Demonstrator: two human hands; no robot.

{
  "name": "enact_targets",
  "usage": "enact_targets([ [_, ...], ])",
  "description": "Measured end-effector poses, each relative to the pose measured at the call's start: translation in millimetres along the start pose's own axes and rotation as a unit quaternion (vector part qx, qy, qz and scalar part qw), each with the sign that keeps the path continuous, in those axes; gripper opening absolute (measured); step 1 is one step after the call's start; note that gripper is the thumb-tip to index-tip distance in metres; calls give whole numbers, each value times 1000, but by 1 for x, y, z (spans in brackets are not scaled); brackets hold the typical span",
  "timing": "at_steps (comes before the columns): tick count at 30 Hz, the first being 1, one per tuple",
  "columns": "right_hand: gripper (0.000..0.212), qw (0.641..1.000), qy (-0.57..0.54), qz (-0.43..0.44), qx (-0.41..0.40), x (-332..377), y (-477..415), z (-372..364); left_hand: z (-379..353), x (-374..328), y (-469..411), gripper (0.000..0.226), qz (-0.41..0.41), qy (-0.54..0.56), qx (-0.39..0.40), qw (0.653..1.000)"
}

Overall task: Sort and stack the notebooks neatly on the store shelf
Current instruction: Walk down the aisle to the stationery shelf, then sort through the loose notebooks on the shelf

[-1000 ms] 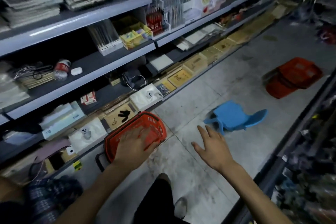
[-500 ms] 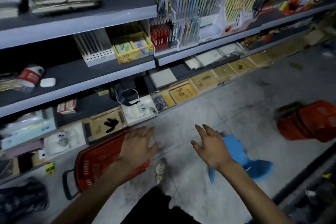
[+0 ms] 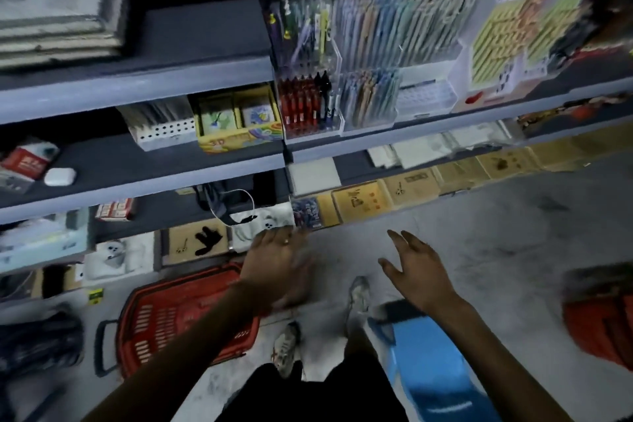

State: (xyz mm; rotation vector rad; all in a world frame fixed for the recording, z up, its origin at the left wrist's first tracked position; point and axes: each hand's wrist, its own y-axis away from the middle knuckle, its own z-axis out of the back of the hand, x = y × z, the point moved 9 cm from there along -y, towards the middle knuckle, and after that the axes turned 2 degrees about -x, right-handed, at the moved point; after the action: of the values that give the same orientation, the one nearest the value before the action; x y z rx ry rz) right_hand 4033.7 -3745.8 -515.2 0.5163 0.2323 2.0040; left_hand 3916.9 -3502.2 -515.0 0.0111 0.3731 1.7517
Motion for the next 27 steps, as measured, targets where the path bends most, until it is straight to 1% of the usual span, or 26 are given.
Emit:
enact_targets([
  [2,70,999,5,39,21,-3,-32,10,0,-2,-14,68,37,12,0,999],
  [5,66,995,11,102,17,-3,-72,29,7,-8,-30,76,101,46,-2,994],
  [7,67,989,16,144,25,-3,-93,31,8,-13,-34,81,133,37,0,990],
  [10,73,981,18,189,47,-7,-109,26,9,-28,-31,78,160,22,6,987],
  [12,74,977,19,206,58,-11,-109,23,8,-38,-24,75,181,18,18,983],
  [14,74,975,21,215,58,-18,-106,26,7,-50,-18,74,201,27,16,979],
  [16,79,972,33,225,55,-27,-102,31,3,-60,-15,81,214,42,15,976],
  [20,76,974,51,218,41,-64,-88,36,-19,-83,-17,92,214,46,32,975],
  [22,78,976,48,211,27,-84,-82,42,-31,-99,-21,90,209,54,36,976],
  [25,73,979,61,191,45,-118,-76,42,-47,-126,-25,83,201,65,44,976],
  [27,79,981,66,176,52,-139,-80,44,-49,-145,-33,82,209,72,40,974],
])
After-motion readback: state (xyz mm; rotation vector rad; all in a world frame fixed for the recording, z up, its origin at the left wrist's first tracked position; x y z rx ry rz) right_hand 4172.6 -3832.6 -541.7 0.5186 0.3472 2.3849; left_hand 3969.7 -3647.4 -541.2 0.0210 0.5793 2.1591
